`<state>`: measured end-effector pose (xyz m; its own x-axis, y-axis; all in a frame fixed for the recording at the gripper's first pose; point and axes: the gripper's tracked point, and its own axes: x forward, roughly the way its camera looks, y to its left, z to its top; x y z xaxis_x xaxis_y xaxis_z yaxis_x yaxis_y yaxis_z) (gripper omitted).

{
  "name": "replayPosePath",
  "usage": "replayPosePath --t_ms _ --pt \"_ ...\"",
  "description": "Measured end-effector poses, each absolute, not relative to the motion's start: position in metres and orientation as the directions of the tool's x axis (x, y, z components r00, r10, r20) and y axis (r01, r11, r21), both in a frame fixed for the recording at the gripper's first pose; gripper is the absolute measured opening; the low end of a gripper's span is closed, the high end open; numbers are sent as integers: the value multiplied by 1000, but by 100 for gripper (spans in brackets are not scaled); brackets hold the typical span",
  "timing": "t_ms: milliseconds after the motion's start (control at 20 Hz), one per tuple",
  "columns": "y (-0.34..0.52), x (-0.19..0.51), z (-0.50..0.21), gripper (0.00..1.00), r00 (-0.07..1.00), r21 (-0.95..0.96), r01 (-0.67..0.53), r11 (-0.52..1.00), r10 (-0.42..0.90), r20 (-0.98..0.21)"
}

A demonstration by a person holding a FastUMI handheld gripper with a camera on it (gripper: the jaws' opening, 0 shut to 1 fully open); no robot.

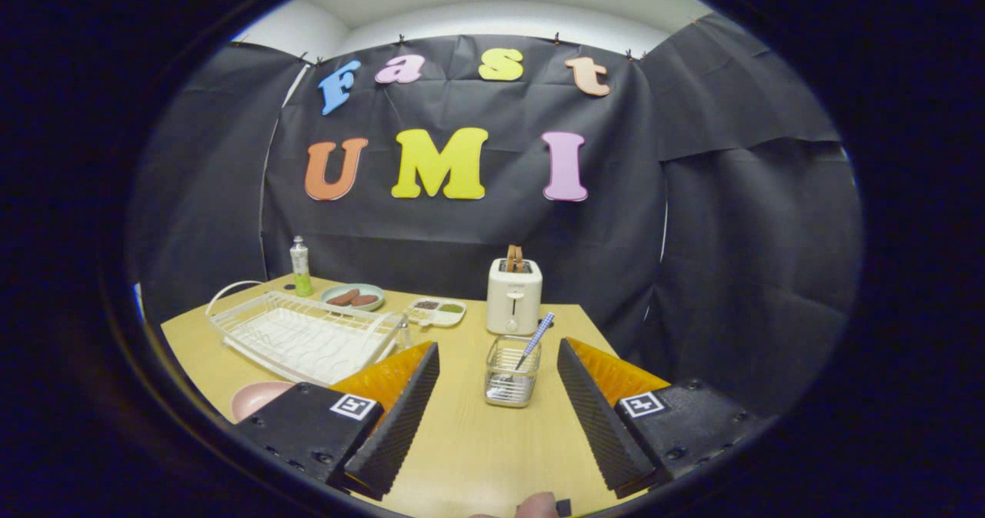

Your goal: Take the plate from the dish rack, then take the spoon from the basket and place it into the plate.

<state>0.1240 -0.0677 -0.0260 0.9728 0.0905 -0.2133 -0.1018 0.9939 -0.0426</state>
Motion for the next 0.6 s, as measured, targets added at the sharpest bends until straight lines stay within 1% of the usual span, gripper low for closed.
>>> replayPosePath --t_ms 250,450,600 --pt "-84 219 -53 99 945 43 -154 987 160 -286" --pt "-89 287 -82 100 914 134 -155 979 194 -357" --pt "-90 320 -94 96 894 195 -160 968 226 -387"
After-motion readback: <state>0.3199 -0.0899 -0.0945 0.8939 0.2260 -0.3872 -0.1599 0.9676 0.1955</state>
